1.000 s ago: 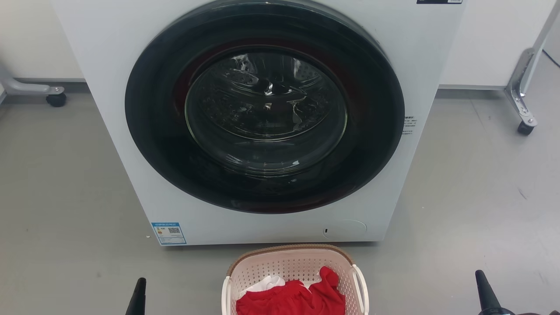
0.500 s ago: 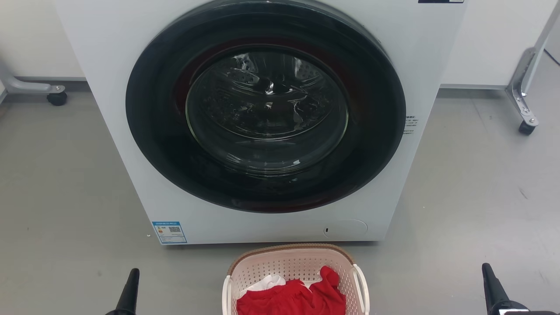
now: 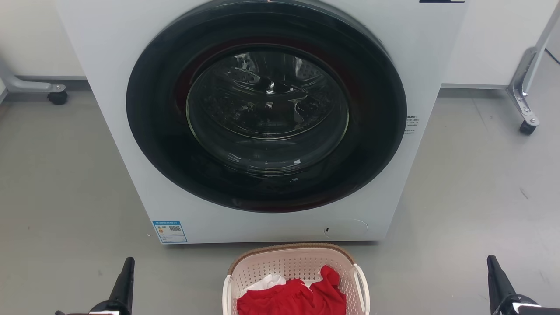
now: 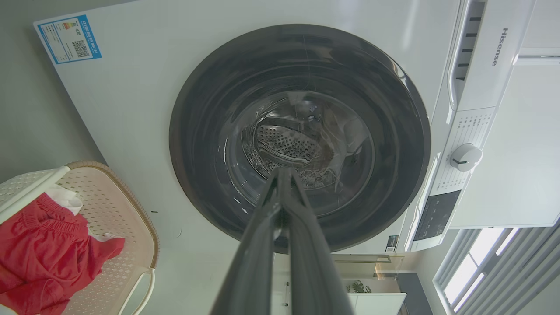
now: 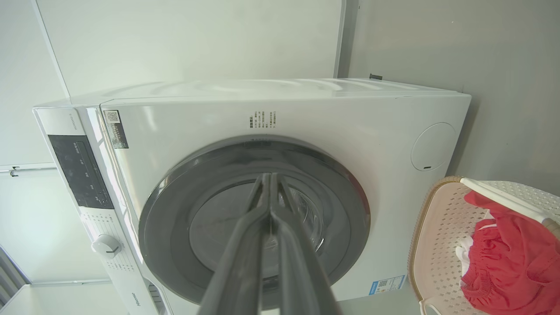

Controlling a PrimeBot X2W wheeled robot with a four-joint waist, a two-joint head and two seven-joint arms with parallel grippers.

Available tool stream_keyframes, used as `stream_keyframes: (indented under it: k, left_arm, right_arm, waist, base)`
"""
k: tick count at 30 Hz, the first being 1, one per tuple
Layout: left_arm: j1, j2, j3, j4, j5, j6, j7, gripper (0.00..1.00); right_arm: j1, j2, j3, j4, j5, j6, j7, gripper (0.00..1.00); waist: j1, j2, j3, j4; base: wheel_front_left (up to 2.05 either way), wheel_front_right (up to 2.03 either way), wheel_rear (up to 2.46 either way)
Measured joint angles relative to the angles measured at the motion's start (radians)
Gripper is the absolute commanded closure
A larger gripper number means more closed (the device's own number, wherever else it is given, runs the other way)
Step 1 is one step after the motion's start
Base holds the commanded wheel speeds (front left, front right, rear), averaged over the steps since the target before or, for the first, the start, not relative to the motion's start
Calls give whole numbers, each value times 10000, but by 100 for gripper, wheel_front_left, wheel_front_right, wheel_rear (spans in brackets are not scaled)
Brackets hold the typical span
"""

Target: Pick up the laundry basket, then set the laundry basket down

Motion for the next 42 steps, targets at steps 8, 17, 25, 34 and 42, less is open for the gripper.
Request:
stream_keyframes:
  k: [8,17,25,34,42]
  left_arm:
    - [0,-2,0,2,0,0,0,100]
    - [0,-2,0,2,0,0,0,100]
    - [-1,-2,0,6,0,-71,0,100]
    - [-1,-2,0,6,0,-71,0,100]
    - [-1,-2,0,6,-2,-71,0,100]
  right_arm:
    - [-38,4,0,2,0,0,0,100]
    - [-49,4,0,4,8,0,0,100]
    - [-50,4,0,4,10,0,0,100]
    - [-51,4,0,4,10,2,0,100]
    - [-51,6,2,4,10,2,0,100]
  waist:
    - [0,0,0,0]
    - [0,0,0,0]
    - [0,0,0,0]
    - [0,0,0,0]
    - [0,0,0,0]
  base:
    - [0,0,0]
    - [0,0,0]
    - [0,0,0]
    - [0,0,0]
    - [0,0,0]
